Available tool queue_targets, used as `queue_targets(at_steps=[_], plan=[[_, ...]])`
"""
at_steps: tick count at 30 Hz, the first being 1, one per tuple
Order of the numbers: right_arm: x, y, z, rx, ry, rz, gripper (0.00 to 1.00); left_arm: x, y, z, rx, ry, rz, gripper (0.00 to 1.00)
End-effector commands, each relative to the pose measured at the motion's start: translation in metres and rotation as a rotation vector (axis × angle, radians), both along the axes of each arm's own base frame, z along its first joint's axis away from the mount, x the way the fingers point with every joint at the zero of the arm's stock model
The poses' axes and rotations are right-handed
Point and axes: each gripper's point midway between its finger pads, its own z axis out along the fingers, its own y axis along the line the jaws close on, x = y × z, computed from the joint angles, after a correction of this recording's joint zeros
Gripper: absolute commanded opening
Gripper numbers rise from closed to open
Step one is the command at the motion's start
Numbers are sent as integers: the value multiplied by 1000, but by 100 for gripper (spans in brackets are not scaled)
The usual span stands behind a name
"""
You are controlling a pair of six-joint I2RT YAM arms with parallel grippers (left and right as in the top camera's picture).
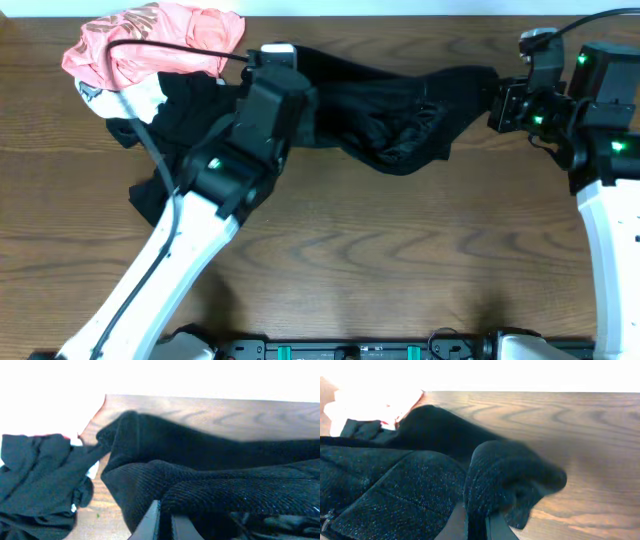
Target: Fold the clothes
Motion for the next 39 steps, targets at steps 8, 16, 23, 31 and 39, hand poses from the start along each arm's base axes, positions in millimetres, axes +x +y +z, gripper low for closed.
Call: queue_targets(at_steps=[8, 16, 23, 31, 39], plan=[[-18, -74, 83, -127, -176, -280, 1, -15, 72, 73, 94, -219, 195, 6], [-44, -93, 144, -179, -275, -350, 1, -31, 80, 120, 48, -327, 200, 6], [-66, -95, 185, -211, -344, -366, 1, -55, 93, 181, -12, -472, 204, 6], [-100, -99, 215, -250, -377, -435, 1, -99, 115, 227, -92, -597, 219, 6], [-113, -93, 223, -243, -395, -423, 1, -119, 117, 235, -142, -622, 179, 6]])
